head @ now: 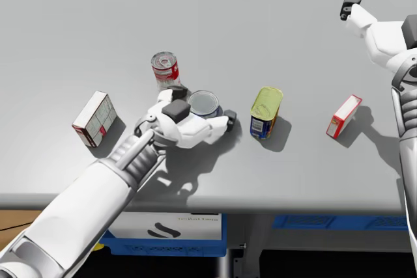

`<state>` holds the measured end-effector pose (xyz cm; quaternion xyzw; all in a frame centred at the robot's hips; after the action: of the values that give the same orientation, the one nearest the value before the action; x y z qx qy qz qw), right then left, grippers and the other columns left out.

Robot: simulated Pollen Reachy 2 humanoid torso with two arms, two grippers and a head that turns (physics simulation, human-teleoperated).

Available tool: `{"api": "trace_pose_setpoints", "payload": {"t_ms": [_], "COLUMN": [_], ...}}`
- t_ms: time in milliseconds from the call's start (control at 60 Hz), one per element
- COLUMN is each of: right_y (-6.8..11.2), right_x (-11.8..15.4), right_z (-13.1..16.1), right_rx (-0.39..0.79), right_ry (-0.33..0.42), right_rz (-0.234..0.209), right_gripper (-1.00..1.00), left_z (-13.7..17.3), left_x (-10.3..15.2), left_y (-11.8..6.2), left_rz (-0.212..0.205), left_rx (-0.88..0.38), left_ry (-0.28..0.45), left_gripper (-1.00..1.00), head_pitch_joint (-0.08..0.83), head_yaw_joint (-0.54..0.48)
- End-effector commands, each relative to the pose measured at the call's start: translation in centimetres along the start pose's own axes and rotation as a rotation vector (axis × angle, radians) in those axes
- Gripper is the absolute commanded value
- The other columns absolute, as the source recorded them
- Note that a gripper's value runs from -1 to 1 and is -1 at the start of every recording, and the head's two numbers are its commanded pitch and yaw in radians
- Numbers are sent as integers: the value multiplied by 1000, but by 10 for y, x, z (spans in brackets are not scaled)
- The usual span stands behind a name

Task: Lift the tuna fish can off the table.

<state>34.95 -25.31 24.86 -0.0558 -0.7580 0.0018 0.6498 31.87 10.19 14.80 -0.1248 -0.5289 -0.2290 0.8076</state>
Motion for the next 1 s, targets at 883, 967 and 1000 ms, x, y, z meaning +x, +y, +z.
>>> {"api": "trace_pose_setpoints", "payload": {"t_ms": [883, 967, 1000], "right_y": [0, 0, 0], "right_x": [0, 0, 0], "right_z": [1, 1, 1], "right_rx": [-6, -9, -7], "right_ry": [-8, -8, -6], "right_rz": [17, 15, 12], "right_gripper": [-1000, -1000, -1000], "left_z": [6, 16, 21], "left_x": [6, 20, 27], "left_y": [-36, -35, -34], "left_rz": [58, 48, 45], "left_rx": [-66, -63, -62], "left_ry": [-29, -60, -76], "left_gripper": [1000, 1000, 1000], "head_pitch_joint": [356, 358, 360], "head_yaw_joint": [93, 91, 90]}}
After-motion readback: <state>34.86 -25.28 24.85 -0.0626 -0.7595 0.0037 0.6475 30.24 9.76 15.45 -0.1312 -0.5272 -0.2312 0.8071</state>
